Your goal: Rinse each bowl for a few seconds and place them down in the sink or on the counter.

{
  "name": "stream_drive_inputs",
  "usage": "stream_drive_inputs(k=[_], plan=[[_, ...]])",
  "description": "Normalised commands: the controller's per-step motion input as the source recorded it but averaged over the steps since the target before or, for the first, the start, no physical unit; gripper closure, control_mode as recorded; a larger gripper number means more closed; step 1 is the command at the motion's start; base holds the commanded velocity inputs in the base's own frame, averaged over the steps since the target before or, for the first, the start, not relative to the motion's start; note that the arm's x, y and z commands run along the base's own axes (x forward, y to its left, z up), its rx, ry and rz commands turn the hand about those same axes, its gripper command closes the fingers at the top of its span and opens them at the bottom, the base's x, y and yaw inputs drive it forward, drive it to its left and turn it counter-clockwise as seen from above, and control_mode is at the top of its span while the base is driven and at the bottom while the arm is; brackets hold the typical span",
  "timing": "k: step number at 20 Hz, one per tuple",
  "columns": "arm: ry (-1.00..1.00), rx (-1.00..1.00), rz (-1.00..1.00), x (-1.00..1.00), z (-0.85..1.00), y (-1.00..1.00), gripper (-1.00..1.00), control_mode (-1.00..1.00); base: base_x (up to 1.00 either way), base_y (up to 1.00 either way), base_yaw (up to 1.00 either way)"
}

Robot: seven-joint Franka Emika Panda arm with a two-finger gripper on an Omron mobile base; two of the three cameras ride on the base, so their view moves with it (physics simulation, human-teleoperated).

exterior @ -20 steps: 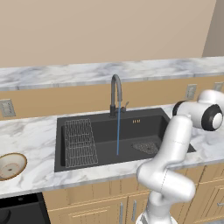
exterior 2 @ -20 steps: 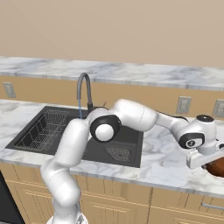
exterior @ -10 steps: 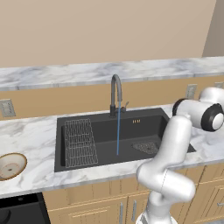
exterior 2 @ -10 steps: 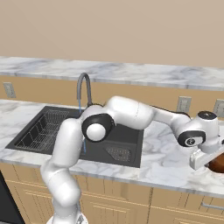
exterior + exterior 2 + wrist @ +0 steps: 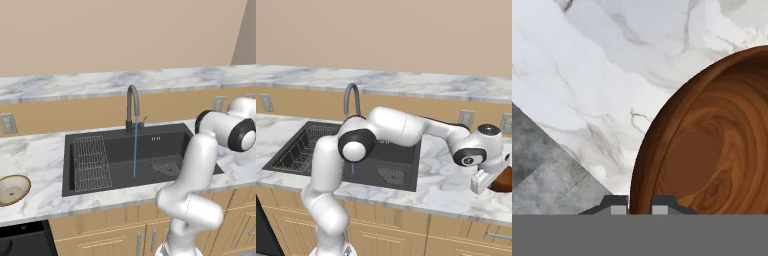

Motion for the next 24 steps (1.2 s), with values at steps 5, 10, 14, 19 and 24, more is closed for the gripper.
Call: stream_drive_inputs(k=[5,10,14,19,24], plan=[[-0.02,-0.03,0.14,-0.18,0.21,0.19,1.0,-1.0,0.0,0.0,0.0],[-0.02,-0.05,0.14,-0.15,0.19,0.25,1.0,-1.0,0.0,0.0,0.0],[-0.03,-0.04,0.12,-0.12,0.05,0.37,1.0,-1.0,0.0,0.0,0.0],[-0.01,-0.06,0.1,-0.04,0.0,0.43,1.0,-1.0,0.0,0.0,0.0],[0.0,-0.02,0.09,0.04,0.02,0.46,1.0,-1.0,0.0,0.0,0.0]])
